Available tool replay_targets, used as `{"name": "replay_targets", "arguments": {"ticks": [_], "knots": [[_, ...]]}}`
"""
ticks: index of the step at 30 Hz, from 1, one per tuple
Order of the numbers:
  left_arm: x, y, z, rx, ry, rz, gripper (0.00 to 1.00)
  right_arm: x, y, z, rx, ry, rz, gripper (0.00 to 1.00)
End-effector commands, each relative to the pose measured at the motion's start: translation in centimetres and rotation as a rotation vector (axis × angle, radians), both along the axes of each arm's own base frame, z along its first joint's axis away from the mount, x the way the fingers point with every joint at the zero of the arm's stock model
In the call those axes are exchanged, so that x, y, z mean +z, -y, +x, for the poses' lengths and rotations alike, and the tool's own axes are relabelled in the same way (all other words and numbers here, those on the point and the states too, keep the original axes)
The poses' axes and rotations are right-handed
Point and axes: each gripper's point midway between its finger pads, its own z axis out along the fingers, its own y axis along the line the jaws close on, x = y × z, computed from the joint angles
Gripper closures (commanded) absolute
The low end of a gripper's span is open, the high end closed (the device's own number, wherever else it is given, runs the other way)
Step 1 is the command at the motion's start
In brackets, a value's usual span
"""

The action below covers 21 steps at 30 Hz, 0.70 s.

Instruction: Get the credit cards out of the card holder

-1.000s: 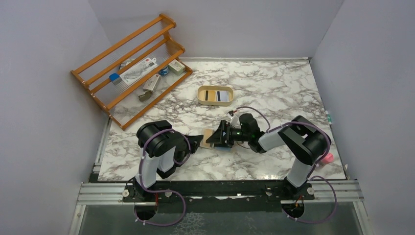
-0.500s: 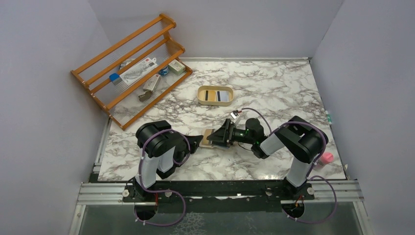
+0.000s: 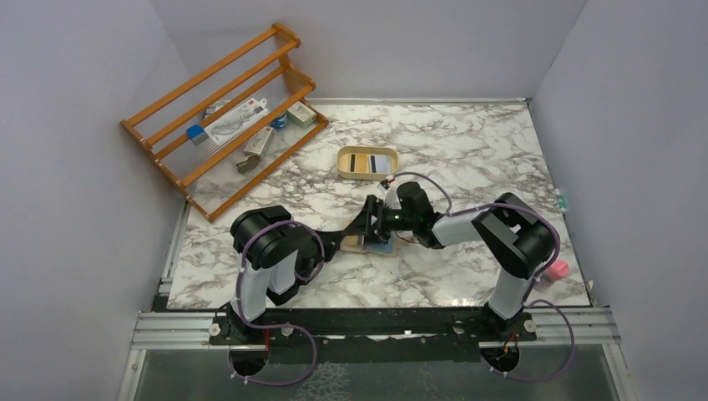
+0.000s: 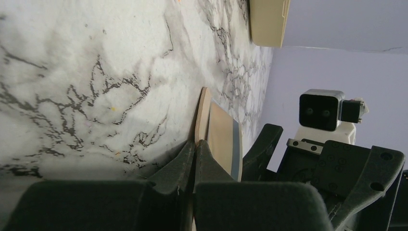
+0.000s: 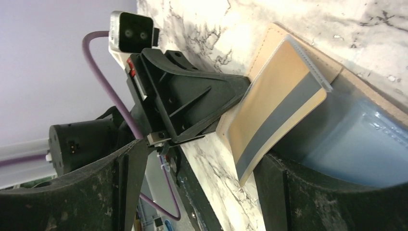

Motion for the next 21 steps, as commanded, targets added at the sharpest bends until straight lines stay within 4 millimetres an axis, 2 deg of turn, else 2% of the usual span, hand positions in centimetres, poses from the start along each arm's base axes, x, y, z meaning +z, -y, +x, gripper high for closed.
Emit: {"name": "replay_targets", "arguments": {"ticks": [1, 4, 13, 21], "knots": [[2.9, 0.5, -0.6, -0.065, 0.145, -0.025, 1.00, -0.8, -0.3, 0.7, 0.020, 0.031, -0.089, 0.18], [2.8, 0.4, -0.7, -0.066, 0.144, -0.016, 1.00, -0.5, -0.8, 0.8, 0.028, 0.032, -0.064, 0.18], [2.6, 0.4, -0.8, -0.071, 0.141, -0.010, 1.00, 2.4, -1.9, 1.3, 0.047, 0.052, 0.027, 0.19], [2.3, 0.2, -0.9, -0.070, 0.134, -0.003, 1.00, 4.0, 0.1, 2.1, 0.005, 0.043, 0.038, 0.20]]}}
